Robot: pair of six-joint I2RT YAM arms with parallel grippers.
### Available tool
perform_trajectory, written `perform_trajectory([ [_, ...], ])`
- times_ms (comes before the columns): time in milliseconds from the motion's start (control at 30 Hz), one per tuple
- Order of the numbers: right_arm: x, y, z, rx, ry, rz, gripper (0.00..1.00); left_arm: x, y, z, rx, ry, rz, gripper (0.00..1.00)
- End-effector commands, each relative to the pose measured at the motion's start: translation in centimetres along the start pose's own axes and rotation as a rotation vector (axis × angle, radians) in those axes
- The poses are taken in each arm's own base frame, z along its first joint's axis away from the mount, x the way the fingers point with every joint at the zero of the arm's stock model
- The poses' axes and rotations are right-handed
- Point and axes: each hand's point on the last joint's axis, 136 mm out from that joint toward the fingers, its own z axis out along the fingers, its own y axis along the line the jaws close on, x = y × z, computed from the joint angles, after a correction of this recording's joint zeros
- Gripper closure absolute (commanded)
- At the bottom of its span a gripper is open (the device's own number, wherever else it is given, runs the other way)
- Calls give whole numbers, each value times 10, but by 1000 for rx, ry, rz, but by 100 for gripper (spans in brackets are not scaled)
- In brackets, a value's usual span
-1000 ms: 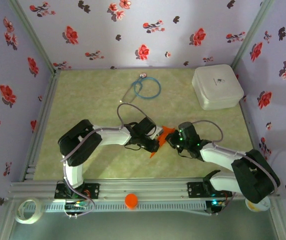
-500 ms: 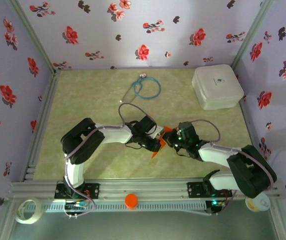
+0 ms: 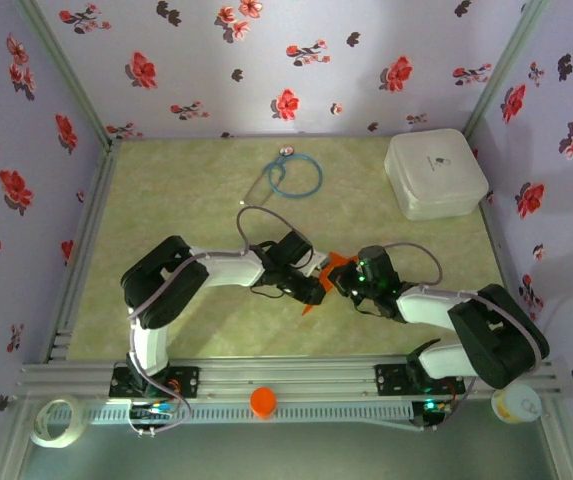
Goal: Fold a paper plane with a square sheet of paper (pick it up from the middle)
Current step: Fold the wing for the fifth time at the center of the table.
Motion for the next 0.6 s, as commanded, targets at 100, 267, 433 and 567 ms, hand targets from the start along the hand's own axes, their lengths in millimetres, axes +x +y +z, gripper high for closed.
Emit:
perform_trajectory([
  [100,-2,0,-4,-7,-17,10,97,-3,-2,-13,-2,-40,-12,75],
  [267,-2,1,-5,-13,-14,10,97,-5,-2,-15,4,-58,-12,78],
  [433,-2,8,-13,-35,-29,14,86,-6,11,-22,-88,-76,-8,88],
  [567,-13,-7,-36,80,-120,42,73,-5,28,-31,-201,-100,-8,90],
])
